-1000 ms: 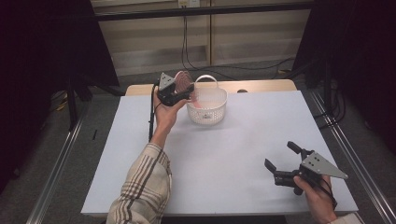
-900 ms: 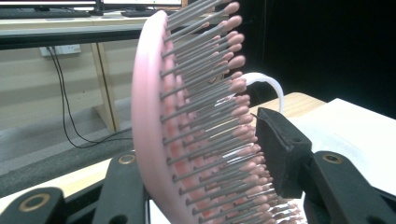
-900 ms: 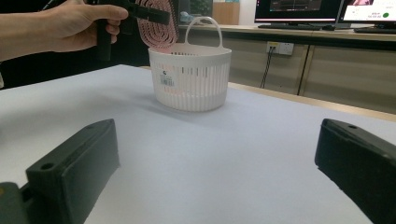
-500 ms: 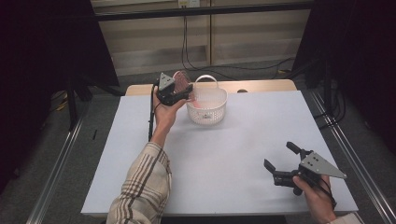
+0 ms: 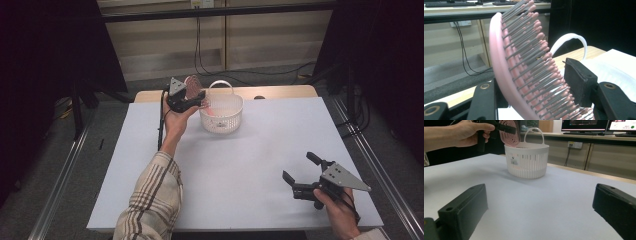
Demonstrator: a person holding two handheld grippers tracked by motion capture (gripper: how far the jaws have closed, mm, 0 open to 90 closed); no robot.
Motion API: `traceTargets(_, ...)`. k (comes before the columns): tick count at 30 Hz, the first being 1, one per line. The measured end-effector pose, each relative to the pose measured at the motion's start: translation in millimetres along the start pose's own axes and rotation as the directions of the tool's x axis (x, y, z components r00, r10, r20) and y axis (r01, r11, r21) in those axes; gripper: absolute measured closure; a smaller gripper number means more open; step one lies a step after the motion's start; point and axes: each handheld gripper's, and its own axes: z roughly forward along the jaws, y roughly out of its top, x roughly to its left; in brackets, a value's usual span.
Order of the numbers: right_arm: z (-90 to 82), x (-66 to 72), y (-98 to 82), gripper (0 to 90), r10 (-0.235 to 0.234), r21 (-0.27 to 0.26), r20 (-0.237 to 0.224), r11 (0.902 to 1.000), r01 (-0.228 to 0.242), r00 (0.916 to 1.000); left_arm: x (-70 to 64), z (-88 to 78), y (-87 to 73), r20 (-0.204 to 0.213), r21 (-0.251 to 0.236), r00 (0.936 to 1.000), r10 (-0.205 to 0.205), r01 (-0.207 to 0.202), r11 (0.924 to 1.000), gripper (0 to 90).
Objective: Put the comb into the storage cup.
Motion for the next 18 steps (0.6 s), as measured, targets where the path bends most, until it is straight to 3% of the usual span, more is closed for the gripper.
traceTargets(3, 0.0, 0.2, 0.0, 0.0, 0.000, 0.001, -0.001, 1.0000, 0.000, 1.0000, -2.1, 2.2, 0.7, -0.022, 0.020, 0.9996, 0.019, -0.018, 0.9996, 38.3)
traceTargets(5, 0.1, 0.3, -0.1, 0.0, -0.004, 0.001, -0.001, 1.0000, 0.004, 1.0000, -2.6, 3.1, 0.5, -0.015, 0.019, 0.9996, 0.024, -0.024, 0.9995, 38.3)
traceTargets(18, 0.2, 0.7, -0.6, 0.0, -0.006, 0.003, -0.004, 1.0000, 0.006, 1.0000, -2.1, 10.4, 0.9, -0.018, 0.010, 0.9997, -0.014, 0.015, 0.9998, 29.6)
